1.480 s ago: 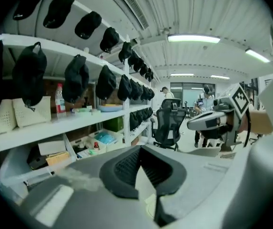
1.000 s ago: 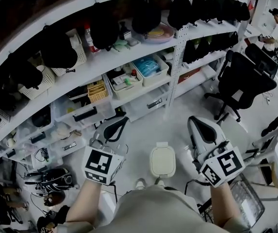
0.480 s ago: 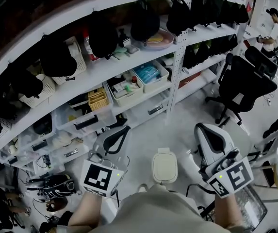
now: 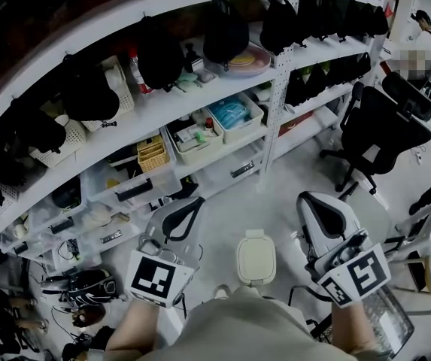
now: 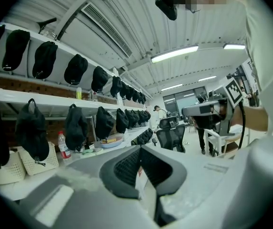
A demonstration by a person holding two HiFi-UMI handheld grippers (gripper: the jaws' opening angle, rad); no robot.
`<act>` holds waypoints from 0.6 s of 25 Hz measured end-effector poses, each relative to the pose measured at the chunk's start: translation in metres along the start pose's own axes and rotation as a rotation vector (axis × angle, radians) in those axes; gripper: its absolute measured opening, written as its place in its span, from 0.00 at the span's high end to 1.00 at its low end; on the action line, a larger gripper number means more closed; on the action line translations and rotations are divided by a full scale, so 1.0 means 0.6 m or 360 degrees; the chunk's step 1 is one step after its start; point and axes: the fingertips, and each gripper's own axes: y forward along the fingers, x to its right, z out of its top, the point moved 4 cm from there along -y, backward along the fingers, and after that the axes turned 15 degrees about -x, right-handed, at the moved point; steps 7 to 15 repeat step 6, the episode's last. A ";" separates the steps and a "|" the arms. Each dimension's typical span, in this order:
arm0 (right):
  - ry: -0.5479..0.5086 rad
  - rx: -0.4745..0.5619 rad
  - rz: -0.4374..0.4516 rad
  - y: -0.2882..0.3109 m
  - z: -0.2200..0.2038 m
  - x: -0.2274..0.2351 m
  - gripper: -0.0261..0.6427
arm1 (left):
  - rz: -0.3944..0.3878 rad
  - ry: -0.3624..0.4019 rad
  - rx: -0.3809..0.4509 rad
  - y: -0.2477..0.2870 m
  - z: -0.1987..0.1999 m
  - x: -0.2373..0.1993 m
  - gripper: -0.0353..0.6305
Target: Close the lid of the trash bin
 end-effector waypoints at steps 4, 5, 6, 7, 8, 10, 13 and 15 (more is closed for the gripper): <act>0.0003 -0.0026 0.0010 0.002 -0.005 0.001 0.96 | -0.0001 0.0000 -0.0002 -0.002 0.000 0.001 0.94; 0.0004 -0.0033 0.0014 0.002 -0.006 0.000 0.96 | -0.0001 0.0000 -0.0004 -0.003 -0.001 0.002 0.94; 0.0005 -0.0041 0.0018 0.002 -0.007 0.000 0.96 | -0.0001 -0.0001 -0.0007 -0.004 -0.002 0.003 0.94; 0.0005 -0.0041 0.0018 0.002 -0.007 0.000 0.96 | -0.0001 -0.0001 -0.0007 -0.004 -0.002 0.003 0.94; 0.0005 -0.0041 0.0018 0.002 -0.007 0.000 0.96 | -0.0001 -0.0001 -0.0007 -0.004 -0.002 0.003 0.94; 0.0005 -0.0041 0.0018 0.002 -0.007 0.000 0.96 | -0.0001 -0.0001 -0.0007 -0.004 -0.002 0.003 0.94; 0.0005 -0.0041 0.0018 0.002 -0.007 0.000 0.96 | -0.0001 -0.0001 -0.0007 -0.004 -0.002 0.003 0.94; 0.0005 -0.0041 0.0018 0.002 -0.007 0.000 0.96 | -0.0001 -0.0001 -0.0007 -0.004 -0.002 0.003 0.94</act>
